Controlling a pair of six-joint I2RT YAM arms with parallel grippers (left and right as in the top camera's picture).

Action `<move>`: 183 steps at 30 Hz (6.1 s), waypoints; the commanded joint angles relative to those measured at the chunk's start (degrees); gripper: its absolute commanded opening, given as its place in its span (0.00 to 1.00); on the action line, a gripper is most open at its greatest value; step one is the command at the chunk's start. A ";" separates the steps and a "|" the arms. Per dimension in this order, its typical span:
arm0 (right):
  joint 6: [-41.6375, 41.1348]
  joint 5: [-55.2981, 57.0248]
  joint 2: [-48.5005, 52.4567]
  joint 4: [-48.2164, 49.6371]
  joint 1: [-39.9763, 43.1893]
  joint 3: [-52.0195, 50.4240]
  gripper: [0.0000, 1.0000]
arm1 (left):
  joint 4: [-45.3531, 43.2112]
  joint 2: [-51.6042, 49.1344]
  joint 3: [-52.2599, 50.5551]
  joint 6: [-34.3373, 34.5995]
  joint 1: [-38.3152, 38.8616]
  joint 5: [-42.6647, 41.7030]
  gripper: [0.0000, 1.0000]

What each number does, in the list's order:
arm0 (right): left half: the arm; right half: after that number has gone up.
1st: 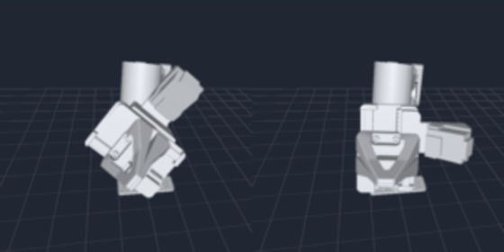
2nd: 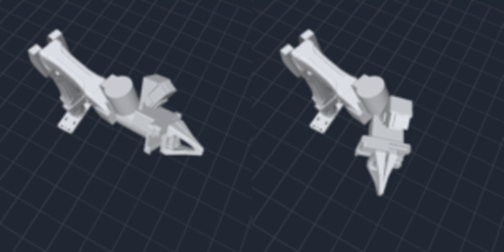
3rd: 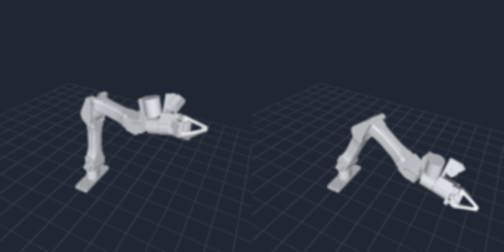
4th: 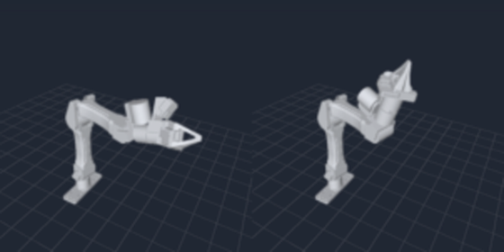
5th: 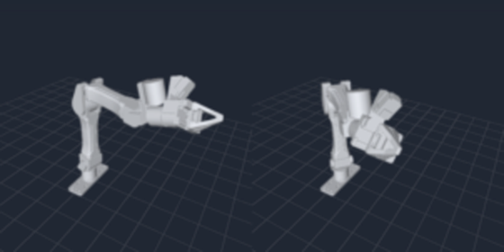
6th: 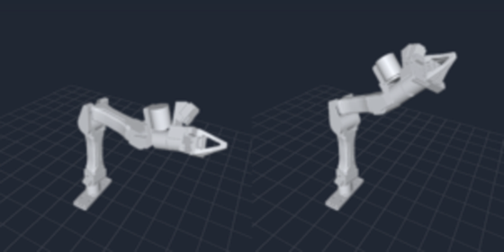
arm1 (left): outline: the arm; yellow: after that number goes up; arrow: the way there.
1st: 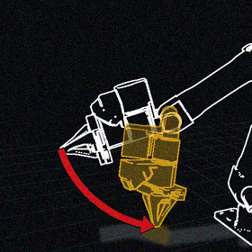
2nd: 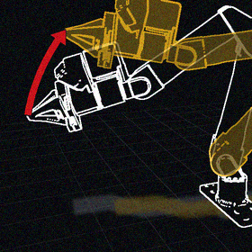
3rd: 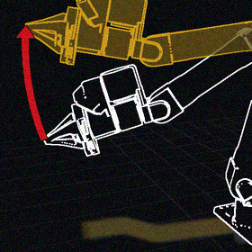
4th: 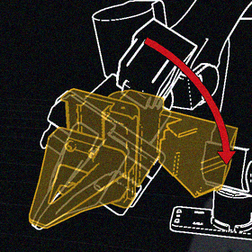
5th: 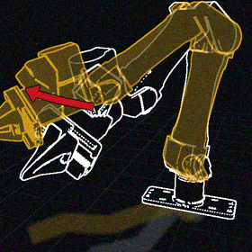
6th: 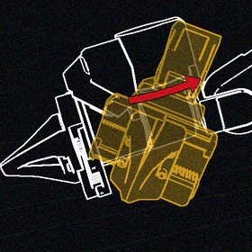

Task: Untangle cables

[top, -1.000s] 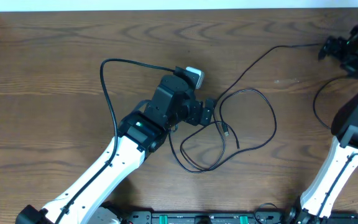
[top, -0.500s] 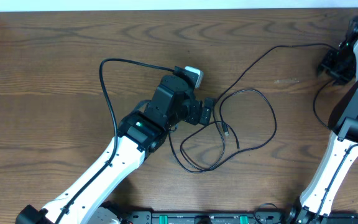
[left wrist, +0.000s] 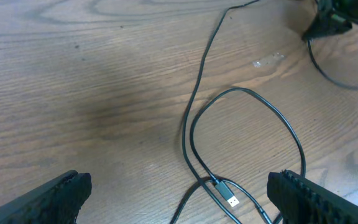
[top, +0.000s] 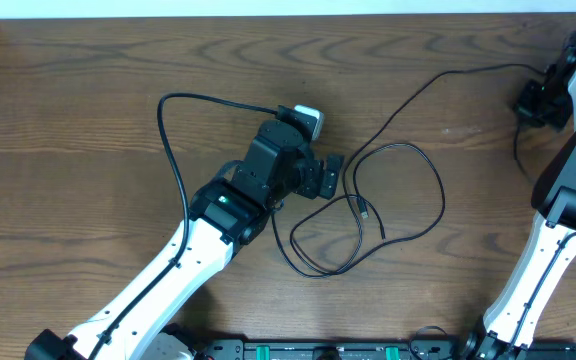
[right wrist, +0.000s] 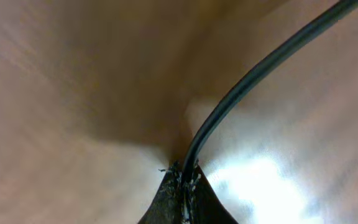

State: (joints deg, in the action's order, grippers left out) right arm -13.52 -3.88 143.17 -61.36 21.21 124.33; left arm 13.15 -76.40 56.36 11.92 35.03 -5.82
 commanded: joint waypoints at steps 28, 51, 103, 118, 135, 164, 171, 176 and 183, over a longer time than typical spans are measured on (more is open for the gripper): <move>5.64 -25.66 -9.68 -9.29 -9.22 7.56 0.87 | 10.99 1.25 -0.11 17.46 -1.42 30.14 0.98; 12.33 -8.90 -9.77 -33.53 -45.44 2.10 0.56 | 24.26 4.94 -0.11 25.27 -16.24 32.00 0.98; 18.62 11.34 -22.64 -29.66 -42.16 15.47 0.01 | 26.86 4.92 -0.11 25.99 -16.74 30.27 0.98; 24.44 -7.15 -33.73 -9.22 -35.45 16.35 0.01 | 26.86 4.92 -0.11 26.77 -16.74 30.32 0.98; 27.74 17.51 -29.75 9.86 -24.37 16.06 0.01 | 26.69 4.92 -0.11 26.77 -16.74 30.29 0.98; 12.92 7.61 -2.43 7.23 8.09 14.88 0.99 | 26.51 4.92 -0.11 29.31 -16.74 26.80 0.98; 12.41 -8.90 -4.96 1.88 7.30 14.95 0.99 | 26.97 4.92 -0.11 29.31 -16.74 25.77 0.98; 13.99 -9.77 -7.28 -3.91 4.57 14.95 0.99 | 26.97 4.92 -0.11 29.29 -16.74 25.77 0.98; 21.55 -18.78 -6.34 -12.11 -0.81 11.67 0.91 | 26.95 4.92 -0.11 29.31 -16.74 25.79 0.98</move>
State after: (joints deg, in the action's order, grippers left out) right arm 2.66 -15.31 137.32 -72.77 23.20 137.95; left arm 39.92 -71.83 56.31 40.53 18.52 19.59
